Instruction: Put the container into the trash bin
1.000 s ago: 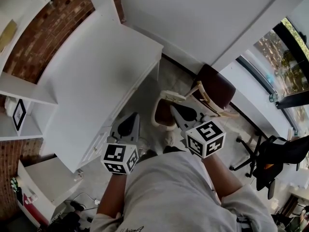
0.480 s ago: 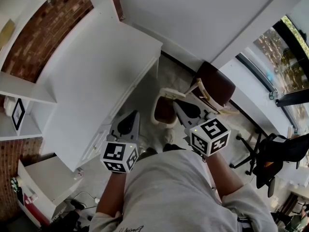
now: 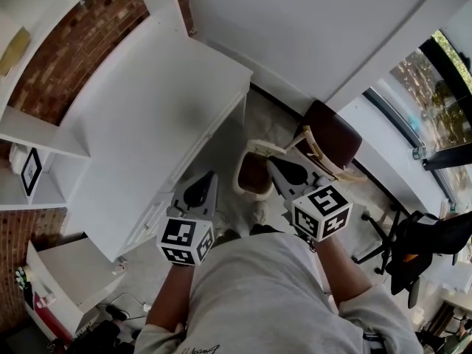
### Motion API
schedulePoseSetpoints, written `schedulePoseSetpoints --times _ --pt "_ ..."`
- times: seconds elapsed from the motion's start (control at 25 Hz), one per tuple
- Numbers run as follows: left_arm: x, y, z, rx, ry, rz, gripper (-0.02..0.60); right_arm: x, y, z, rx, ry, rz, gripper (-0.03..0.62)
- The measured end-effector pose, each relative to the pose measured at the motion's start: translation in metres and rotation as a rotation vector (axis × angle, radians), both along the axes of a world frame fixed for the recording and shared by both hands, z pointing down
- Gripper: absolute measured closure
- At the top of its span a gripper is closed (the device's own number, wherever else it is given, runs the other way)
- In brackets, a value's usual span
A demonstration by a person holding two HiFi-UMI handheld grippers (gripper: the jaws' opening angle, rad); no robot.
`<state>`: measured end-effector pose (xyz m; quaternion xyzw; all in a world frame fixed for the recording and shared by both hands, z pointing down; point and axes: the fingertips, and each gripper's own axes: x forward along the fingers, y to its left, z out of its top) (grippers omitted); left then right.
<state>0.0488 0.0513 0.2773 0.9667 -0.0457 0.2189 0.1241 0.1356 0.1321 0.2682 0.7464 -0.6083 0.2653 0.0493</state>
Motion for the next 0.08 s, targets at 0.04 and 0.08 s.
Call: schedulePoseSetpoints --times 0.04,0.08 --pt "0.0000 0.0005 0.0000 0.000 -0.001 0.002 0.565 -0.0002 0.0004 0.0007 -0.002 -0.001 0.000 0.566" --pt "0.0000 0.0009 0.0000 0.000 -0.002 0.003 0.565 -0.0004 0.0007 0.0014 -0.004 -0.002 0.000 0.566"
